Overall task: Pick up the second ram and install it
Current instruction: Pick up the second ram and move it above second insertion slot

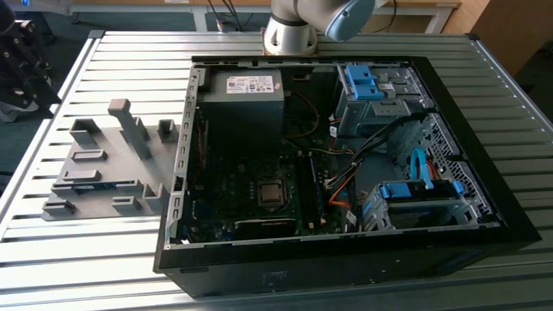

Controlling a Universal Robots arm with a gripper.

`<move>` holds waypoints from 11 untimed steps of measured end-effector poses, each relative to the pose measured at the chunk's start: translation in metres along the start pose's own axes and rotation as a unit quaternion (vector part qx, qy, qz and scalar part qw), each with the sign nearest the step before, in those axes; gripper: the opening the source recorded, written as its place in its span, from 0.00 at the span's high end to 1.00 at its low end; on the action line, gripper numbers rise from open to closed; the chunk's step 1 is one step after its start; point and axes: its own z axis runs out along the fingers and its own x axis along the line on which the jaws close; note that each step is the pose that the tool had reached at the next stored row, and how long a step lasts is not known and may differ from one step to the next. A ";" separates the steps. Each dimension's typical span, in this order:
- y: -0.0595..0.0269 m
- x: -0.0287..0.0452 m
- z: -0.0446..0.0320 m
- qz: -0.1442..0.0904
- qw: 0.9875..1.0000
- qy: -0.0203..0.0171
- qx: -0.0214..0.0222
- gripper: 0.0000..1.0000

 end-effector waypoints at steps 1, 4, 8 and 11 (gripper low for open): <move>0.0000 0.0002 0.0011 0.000 1.000 0.000 0.000 0.65; -0.0001 0.0010 0.0047 0.000 1.000 0.000 0.000 0.65; -0.0001 0.0025 0.0106 0.000 1.000 0.000 0.000 0.65; -0.0001 0.0028 0.0162 0.001 1.000 0.000 0.000 0.65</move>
